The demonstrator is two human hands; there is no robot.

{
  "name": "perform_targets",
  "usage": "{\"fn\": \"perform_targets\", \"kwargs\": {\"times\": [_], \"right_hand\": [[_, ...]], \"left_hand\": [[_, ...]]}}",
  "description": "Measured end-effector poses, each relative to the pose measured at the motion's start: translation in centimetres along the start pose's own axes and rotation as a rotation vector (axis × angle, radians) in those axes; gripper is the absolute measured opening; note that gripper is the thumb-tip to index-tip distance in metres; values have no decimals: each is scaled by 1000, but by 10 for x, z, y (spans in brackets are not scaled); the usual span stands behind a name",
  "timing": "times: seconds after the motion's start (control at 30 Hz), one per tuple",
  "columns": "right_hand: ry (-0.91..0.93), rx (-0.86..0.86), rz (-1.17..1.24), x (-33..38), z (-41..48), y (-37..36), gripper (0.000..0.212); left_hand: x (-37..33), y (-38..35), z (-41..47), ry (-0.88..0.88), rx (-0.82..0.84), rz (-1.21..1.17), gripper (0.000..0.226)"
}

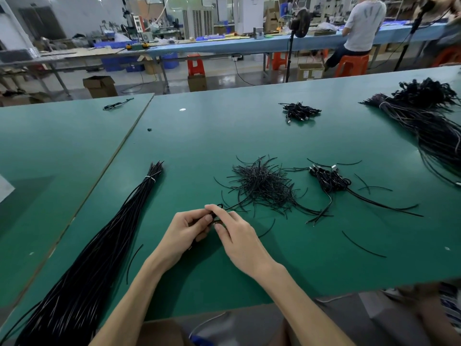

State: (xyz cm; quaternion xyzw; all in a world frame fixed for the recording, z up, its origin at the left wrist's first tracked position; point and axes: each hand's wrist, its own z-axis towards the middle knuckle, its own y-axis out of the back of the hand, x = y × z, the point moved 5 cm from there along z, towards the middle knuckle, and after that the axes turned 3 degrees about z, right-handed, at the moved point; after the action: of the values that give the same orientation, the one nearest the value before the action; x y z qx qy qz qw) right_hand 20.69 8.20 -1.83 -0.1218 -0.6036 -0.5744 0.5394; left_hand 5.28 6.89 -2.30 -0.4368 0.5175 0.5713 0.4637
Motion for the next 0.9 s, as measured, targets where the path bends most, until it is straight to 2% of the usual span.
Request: {"fn": "perform_targets", "kwargs": {"times": [0.2,0.4,0.5,0.63,0.77,0.9], "right_hand": [[9,-32,61,-2,-1,3,42],[-1,-35,22,0,-1,6,42],[11,-45,7,1,-2,7,43],[17,-38,24,1,-1,5,44],[29,-33,34,1,-2,4,42],[40,-43,33,1,-1,4,39]], "left_hand": [[3,-3,2,-27,-9,99,22],[-7,-15,-3,-181,-28,499,17],[-13,-19,-9,-239,27,573,14],[-10,-23,-17,-264,106,755,27],[-11,-24,-22,-325,11,1013,31],[-12,-22,-23,-282,-88,997,26]]}}
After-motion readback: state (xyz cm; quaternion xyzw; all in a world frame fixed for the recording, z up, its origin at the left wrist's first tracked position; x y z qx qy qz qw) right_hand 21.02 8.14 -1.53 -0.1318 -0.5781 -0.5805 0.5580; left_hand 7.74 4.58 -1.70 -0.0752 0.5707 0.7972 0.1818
